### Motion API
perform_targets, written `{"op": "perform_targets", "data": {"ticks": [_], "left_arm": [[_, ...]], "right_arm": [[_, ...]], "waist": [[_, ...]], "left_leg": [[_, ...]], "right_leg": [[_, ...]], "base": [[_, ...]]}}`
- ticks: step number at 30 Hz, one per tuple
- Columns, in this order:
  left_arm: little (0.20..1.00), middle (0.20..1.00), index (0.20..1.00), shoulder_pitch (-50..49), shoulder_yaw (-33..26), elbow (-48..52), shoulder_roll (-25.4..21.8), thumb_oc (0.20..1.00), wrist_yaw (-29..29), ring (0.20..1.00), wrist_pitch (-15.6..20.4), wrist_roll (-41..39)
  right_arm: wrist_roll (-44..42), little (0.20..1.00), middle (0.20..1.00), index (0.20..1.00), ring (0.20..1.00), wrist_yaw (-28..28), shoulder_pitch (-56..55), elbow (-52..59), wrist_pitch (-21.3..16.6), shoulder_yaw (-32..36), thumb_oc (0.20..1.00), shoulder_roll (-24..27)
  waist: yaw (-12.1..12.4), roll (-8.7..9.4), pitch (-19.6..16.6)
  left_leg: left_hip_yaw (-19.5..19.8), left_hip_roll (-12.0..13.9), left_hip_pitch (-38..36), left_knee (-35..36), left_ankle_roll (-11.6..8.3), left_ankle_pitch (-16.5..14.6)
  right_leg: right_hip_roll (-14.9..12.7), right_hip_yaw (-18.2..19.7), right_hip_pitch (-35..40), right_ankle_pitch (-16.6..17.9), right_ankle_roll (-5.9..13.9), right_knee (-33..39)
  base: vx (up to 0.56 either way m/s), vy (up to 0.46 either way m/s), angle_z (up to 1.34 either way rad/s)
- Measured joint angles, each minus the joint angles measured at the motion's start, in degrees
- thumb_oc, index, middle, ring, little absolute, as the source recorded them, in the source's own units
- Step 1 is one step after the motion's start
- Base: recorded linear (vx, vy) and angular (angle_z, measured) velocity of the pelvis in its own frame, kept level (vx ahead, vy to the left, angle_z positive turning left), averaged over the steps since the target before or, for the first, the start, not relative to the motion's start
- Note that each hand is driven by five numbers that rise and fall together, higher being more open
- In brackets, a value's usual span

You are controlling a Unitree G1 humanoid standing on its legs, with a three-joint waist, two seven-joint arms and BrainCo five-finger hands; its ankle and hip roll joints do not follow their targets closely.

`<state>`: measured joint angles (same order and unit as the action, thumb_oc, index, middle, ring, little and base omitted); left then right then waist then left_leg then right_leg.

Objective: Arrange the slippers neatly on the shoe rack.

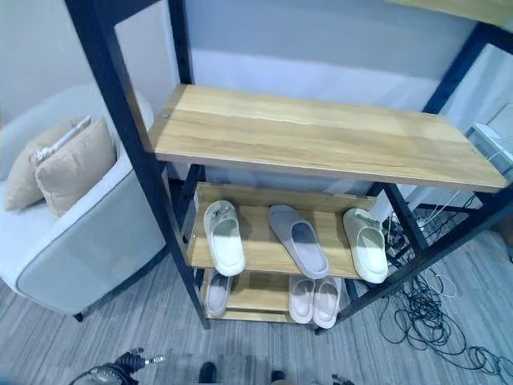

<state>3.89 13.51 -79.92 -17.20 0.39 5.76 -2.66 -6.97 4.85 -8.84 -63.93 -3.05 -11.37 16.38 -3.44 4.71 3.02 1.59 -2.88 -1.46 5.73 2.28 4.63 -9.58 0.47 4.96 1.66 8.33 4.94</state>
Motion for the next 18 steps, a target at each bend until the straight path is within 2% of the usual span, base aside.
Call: {"op": "perform_targets", "data": {"ticks": [2,3,4,7,12,18], "left_arm": [[1.0,1.0,1.0,-1.7,0.12,0.16,1.21,1.0,-0.14,1.0,-0.12,0.1],[1.0,1.0,1.0,-1.96,0.83,0.72,1.69,1.0,-0.06,1.0,-0.14,0.2],[1.0,1.0,1.0,-3.55,2.26,3.29,2.16,1.0,-0.14,1.0,0.21,1.26],[1.0,1.0,1.0,-4.05,2.28,4.12,2.58,1.0,-0.13,1.0,0.4,1.59],[1.0,1.0,1.0,-5.42,3.15,1.6,3.17,1.0,-0.03,1.0,1.17,2.19],[1.0,1.0,1.0,-5.71,4.24,1.55,2.96,1.0,0.04,1.0,1.23,4.45]], "right_arm": [[0.46,1.0,1.0,1.0,1.0,0.19,-0.19,3.2,-0.16,-0.43,1.0,0.49],[0.64,1.0,1.0,1.0,1.0,0.29,-1.63,7.61,0.18,-1.05,1.0,1.12],[1.18,1.0,1.0,1.0,1.0,1.2,-4.04,16.17,-1.23,-2.84,1.0,2.7],[1.67,1.0,1.0,1.0,1.0,1.5,-3.9,19.35,-2.44,-2.7,1.0,2.77],[1.75,1.0,1.0,1.0,1.0,2.15,-2.7,20.31,-2.93,-5.38,1.0,2.68],[6.81,1.0,1.0,1.0,1.0,4.09,-2.38,27.43,-2.99,-13.16,1.0,5.62]], "waist": [[-0.55,-0.72,-0.55],[-0.6,-1.06,-0.73],[-0.6,-1.64,-0.9],[-0.52,-1.82,-1.83],[0.07,-1.83,-3.64],[1.65,-1.62,-5.2]], "left_leg": [[-0.78,0.9,-0.63,0.01,-0.66,-0.09],[-0.89,1.31,-0.74,0.02,-1.1,-0.02],[-1.17,2.06,-1.28,0.03,-1.89,0.27],[-1.2,3.28,-1.62,0.05,-2.68,0.26],[-0.96,5.18,-0.39,0.05,-3.87,0.75],[-0.51,5.96,0.55,0.04,-4.8,0.78]], "right_leg": [[0.86,0.35,0.66,0.29,-0.79,0.41],[1.21,0.37,0.64,0.38,-1.01,0.41],[1.97,0.5,0.65,0.43,-1.29,0.43],[3.17,0.86,1.05,-0.07,-2.54,0.59],[5.12,0.81,0.24,0.14,-2.95,0.62],[5.87,0.09,-0.38,0.83,-3.93,0.65]], "base": [[-0.01,0.041,-0.19],[-0.04,0.033,-0.14],[-0.04,0.021,-0.13],[-0.01,0.006,-0.03],[0.0,-0.006,0.01],[-0.02,-0.033,0.06]]}}
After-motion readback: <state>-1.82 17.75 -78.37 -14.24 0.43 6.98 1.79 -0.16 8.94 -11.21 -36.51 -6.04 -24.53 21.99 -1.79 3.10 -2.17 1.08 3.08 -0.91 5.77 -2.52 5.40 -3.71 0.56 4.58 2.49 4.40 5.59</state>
